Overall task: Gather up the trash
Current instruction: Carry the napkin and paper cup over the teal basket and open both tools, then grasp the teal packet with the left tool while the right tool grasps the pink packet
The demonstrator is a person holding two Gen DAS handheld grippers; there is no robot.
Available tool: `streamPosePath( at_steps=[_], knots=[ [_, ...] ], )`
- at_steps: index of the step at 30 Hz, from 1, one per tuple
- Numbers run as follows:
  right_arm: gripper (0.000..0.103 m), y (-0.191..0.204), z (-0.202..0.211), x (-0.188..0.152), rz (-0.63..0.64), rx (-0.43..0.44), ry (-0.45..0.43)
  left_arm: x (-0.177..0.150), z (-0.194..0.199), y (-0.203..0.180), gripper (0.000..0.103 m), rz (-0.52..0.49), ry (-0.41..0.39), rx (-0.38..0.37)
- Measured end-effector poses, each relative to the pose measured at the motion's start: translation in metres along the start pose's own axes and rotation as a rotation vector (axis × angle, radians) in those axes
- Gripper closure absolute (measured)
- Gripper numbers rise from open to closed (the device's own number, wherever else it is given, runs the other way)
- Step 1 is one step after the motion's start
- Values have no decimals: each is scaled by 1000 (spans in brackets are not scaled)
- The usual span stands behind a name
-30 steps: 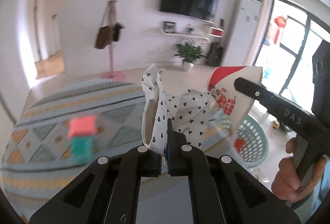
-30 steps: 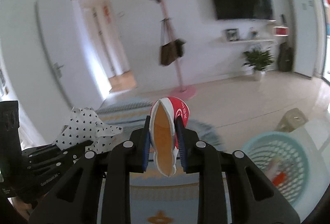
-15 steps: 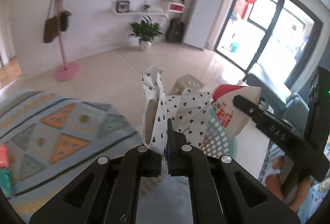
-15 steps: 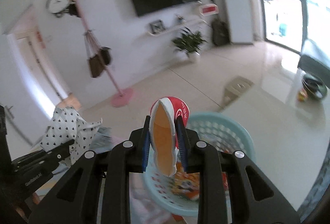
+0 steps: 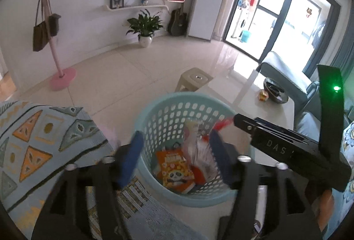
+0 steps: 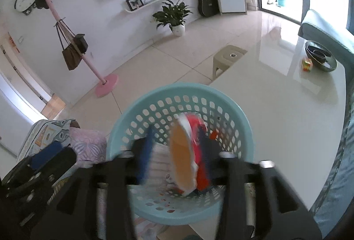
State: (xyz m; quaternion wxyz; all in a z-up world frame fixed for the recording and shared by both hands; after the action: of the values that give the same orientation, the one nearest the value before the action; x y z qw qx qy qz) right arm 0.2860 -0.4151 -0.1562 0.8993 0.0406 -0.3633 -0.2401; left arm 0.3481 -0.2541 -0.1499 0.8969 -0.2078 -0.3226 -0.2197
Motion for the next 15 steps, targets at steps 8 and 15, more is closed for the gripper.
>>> streamPosePath(
  at_steps=[8, 15],
  knots=[
    [42, 11, 18, 5, 18, 28, -25, -4, 26, 20, 21, 50, -35, 33],
    [41, 50, 47, 13, 81, 90, -85, -10, 80, 54, 21, 108, -124, 110]
  ],
)
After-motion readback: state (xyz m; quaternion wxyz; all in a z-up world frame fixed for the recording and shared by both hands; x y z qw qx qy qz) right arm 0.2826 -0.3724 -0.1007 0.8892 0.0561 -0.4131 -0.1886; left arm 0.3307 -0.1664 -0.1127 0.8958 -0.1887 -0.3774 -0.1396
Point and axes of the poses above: each gripper's, at about its wrist camera, not at the fingertips, and z roughly against the way its jaws point, y to its left, x to its top, the point moved 7 cm from there along -z, roughly the way its jaws point, and after that the axes turned 5 degrees about z, right-handed, at the moved point
